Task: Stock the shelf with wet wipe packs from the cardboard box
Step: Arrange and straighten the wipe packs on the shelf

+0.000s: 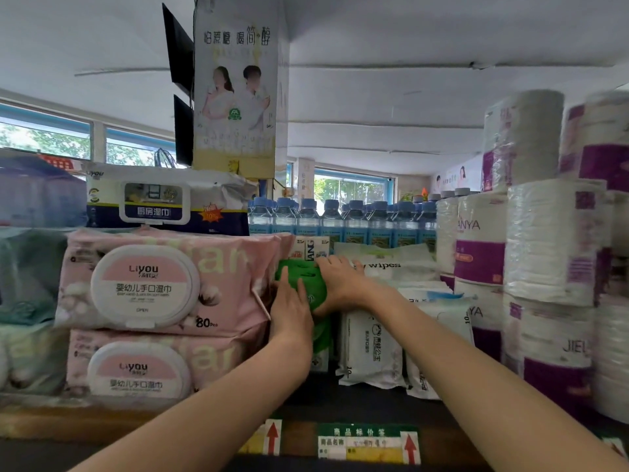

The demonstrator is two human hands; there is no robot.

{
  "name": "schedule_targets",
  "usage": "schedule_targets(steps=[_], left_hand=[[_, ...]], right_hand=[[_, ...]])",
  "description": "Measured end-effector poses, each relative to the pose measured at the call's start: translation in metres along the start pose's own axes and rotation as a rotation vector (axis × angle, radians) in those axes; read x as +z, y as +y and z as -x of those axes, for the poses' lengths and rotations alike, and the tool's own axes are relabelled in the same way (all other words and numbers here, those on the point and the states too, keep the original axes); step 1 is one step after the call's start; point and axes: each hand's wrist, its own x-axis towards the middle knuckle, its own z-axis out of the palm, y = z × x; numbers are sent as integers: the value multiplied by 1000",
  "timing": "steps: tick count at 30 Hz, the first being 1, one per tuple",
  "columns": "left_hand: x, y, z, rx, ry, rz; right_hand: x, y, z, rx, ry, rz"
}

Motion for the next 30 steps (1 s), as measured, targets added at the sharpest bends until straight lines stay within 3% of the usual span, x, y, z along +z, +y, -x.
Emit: schedule_targets(steps=[3, 6, 11, 14, 17, 20, 30], left_hand=[[8, 6, -5, -118, 25, 96], [6, 8, -2, -91, 26, 25], [0, 4, 3, -60, 77, 84], [1, 4, -1, -99, 153, 259], [-1, -2, -13, -107, 176, 473], [-1, -8, -23, -37, 87, 577], [-4, -5, -34, -68, 13, 542]], right_hand=[[5, -5, 0, -41, 130, 97], [6, -13, -2, -165, 247, 205], [-17, 0, 0, -162, 39, -158], [-36, 19, -9, -88, 85, -421], [-33, 20, -24, -33, 80, -334], [-20, 15, -40, 1, 27, -299], [-24, 10, -65, 69, 60, -151]])
